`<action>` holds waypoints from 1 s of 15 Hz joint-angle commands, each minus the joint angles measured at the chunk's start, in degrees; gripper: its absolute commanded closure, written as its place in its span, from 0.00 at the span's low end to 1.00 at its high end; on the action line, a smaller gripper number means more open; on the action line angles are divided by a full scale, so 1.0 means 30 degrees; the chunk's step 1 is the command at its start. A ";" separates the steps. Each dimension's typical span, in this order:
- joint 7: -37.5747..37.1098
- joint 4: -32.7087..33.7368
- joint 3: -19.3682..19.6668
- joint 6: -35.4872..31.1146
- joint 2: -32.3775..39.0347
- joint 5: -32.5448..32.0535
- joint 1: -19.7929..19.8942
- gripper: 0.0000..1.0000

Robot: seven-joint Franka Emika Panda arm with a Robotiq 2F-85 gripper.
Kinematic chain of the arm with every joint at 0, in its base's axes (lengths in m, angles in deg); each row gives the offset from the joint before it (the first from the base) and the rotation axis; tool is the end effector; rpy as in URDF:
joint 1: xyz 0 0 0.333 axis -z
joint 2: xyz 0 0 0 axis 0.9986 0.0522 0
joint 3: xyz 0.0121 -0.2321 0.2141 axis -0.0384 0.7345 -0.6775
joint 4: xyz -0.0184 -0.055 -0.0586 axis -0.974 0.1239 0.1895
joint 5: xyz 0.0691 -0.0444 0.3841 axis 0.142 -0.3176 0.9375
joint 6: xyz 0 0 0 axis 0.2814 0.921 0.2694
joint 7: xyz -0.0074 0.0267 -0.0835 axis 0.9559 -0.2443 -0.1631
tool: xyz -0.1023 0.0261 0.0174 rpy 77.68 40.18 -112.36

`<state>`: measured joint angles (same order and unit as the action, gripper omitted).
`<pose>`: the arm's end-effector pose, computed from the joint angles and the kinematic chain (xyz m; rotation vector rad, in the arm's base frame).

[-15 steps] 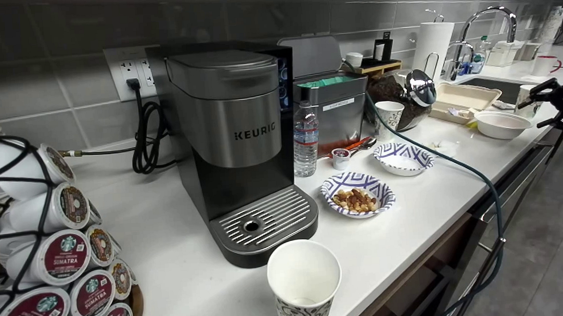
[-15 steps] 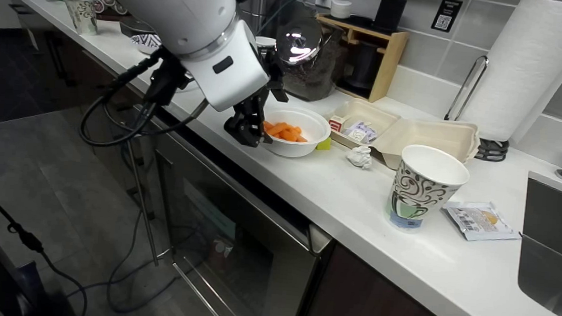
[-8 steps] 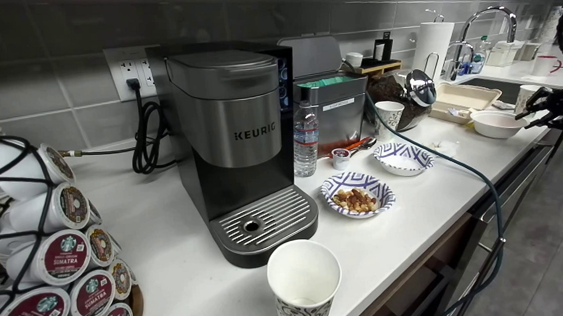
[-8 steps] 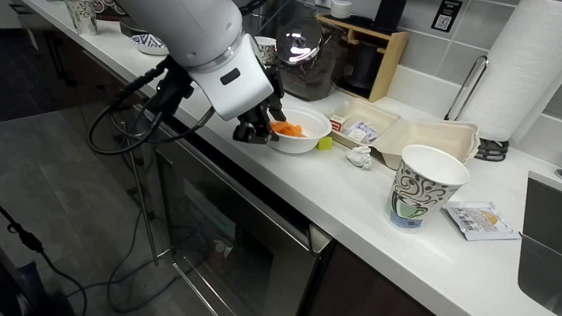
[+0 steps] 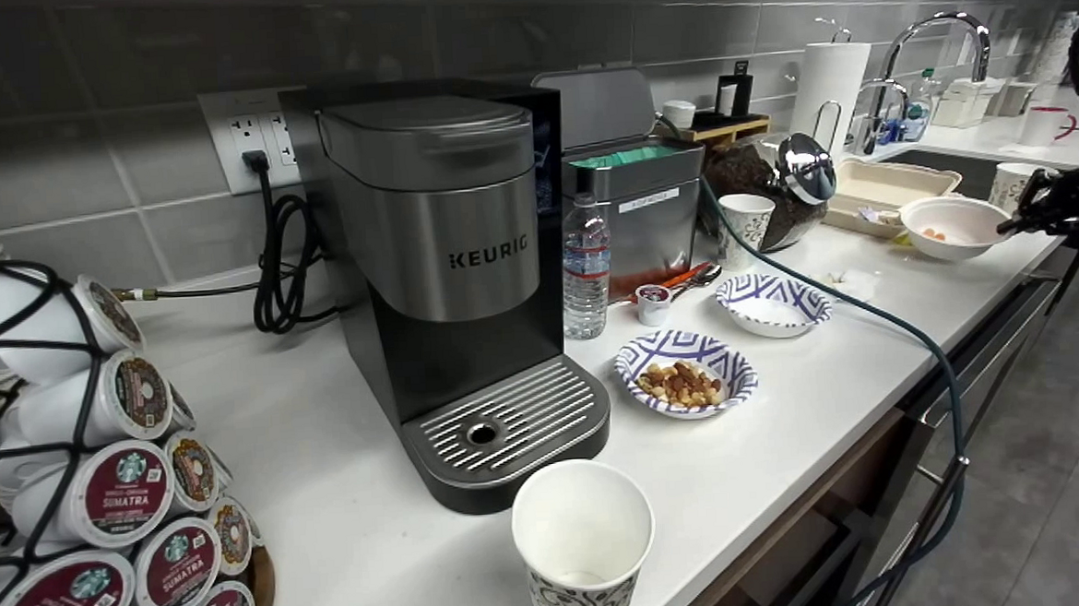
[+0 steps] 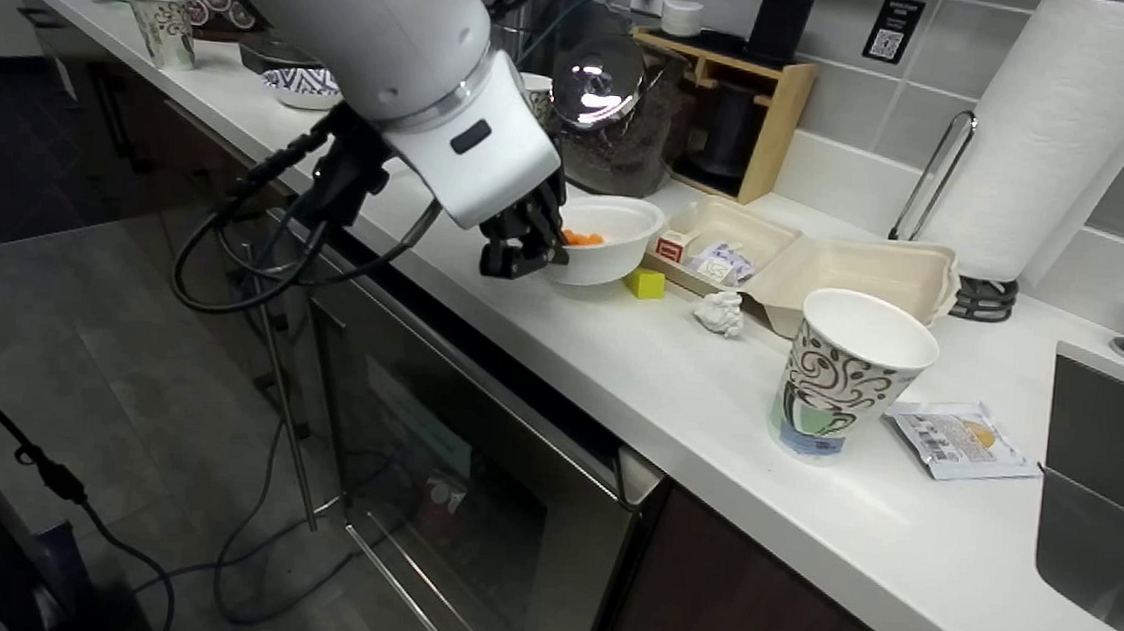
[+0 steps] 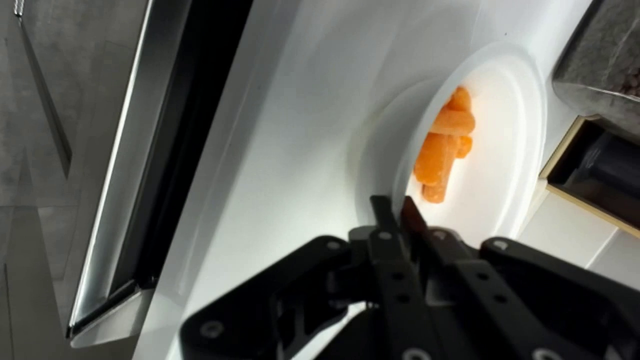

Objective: Pour the contents of the white bowl into the striped bowl

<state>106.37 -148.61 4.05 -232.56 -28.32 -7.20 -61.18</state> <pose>0.4140 -0.4230 0.2819 -2.2193 1.4027 -0.8192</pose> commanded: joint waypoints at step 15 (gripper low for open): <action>-0.4275 0.0121 -0.0010 1.0328 -0.6892 -0.7037 -0.1873 0.94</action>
<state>93.66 -148.50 3.40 -201.79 -49.09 -28.19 -66.25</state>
